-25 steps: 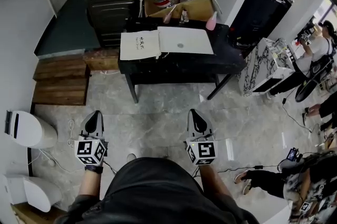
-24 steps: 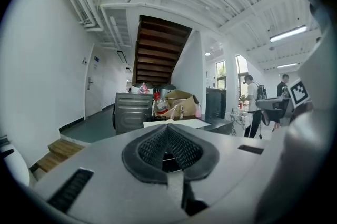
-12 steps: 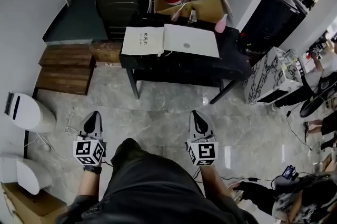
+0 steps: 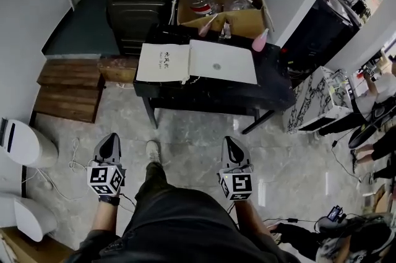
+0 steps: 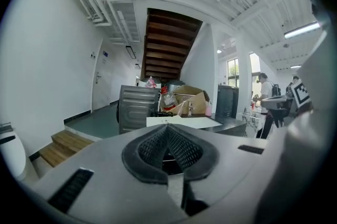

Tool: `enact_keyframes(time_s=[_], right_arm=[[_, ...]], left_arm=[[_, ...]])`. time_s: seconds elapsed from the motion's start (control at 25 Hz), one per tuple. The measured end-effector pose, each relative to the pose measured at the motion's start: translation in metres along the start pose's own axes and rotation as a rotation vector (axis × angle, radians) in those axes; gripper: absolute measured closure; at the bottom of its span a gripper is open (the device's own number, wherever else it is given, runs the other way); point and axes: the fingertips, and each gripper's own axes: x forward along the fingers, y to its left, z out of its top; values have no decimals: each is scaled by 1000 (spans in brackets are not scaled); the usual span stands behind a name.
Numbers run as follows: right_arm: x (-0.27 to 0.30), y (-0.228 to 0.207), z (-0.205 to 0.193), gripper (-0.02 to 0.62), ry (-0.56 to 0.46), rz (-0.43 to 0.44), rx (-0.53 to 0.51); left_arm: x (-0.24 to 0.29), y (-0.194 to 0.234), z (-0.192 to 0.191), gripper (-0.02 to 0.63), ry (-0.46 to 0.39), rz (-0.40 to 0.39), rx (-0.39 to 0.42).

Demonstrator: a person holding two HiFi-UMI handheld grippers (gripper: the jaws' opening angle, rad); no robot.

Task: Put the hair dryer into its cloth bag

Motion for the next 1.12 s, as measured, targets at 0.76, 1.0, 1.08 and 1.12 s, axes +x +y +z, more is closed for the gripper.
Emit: enact_keyframes(time_s=[0.76, 1.0, 1.08, 1.12], right_arm=[[267, -20, 83, 594, 57, -109, -16], [320, -18, 98, 594, 51, -113, -9], [331, -20, 98, 594, 52, -107, -2], [337, -22, 97, 594, 52, -103, 2]], left_arm=[[262, 108, 82, 603, 24, -164, 14], [310, 134, 92, 603, 35, -172, 19], [322, 137, 92, 604, 45, -165, 17], [327, 137, 92, 603, 49, -161, 18]])
